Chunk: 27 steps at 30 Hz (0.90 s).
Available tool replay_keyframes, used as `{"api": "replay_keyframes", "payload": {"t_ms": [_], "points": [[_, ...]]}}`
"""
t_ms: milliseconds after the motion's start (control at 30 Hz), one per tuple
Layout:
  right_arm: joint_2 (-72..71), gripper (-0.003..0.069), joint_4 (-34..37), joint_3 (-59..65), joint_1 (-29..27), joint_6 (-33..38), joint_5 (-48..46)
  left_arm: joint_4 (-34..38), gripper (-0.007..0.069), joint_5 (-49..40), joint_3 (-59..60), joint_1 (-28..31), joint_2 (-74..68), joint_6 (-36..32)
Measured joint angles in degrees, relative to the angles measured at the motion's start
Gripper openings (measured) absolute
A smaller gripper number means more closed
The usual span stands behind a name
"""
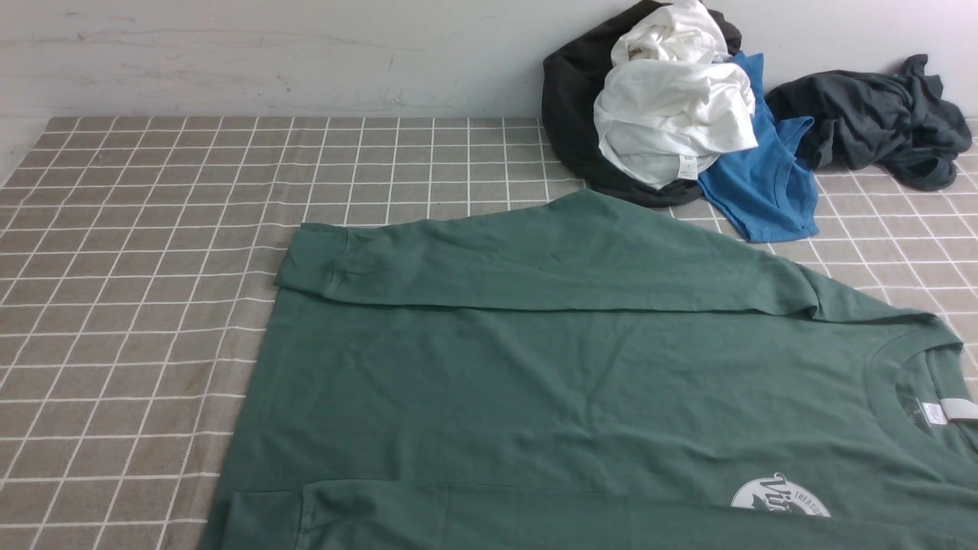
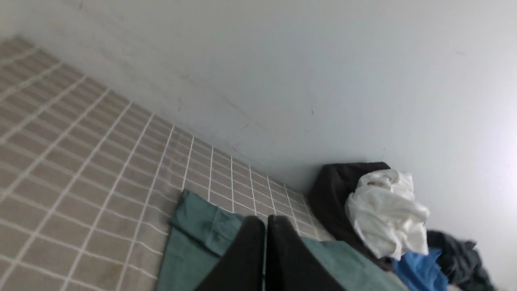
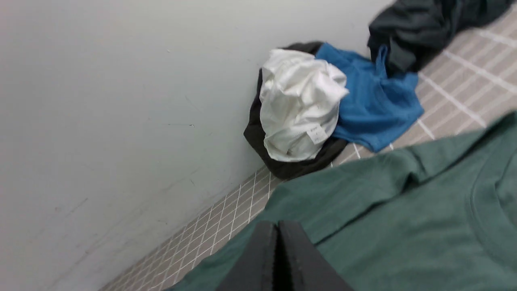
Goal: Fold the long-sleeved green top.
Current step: Use the left arm to clamp the cuff closest to it
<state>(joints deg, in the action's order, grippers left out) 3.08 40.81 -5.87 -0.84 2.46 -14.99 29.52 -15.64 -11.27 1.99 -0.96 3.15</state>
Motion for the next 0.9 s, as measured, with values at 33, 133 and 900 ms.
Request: {"api": "replay_keyframes", "payload": {"t_ms": [33,133,900], "points": [[1.77,-0.0014,-0.33,-1.28,0.00,1.84,0.00,-0.13,-0.0007,-2.20,-1.78,0.00,-1.48,-2.58],[10.36,-0.0014,-2.88,-8.80,0.00,8.78,-2.00,-0.77,-0.0007,-11.05,-6.89,0.00,-9.98,-8.53],[56.47,-0.0014,-20.65,-38.36,25.35,25.15,-50.46,-13.91,0.0298,-40.02,-26.62,-18.13,-63.73,-30.30]]}}
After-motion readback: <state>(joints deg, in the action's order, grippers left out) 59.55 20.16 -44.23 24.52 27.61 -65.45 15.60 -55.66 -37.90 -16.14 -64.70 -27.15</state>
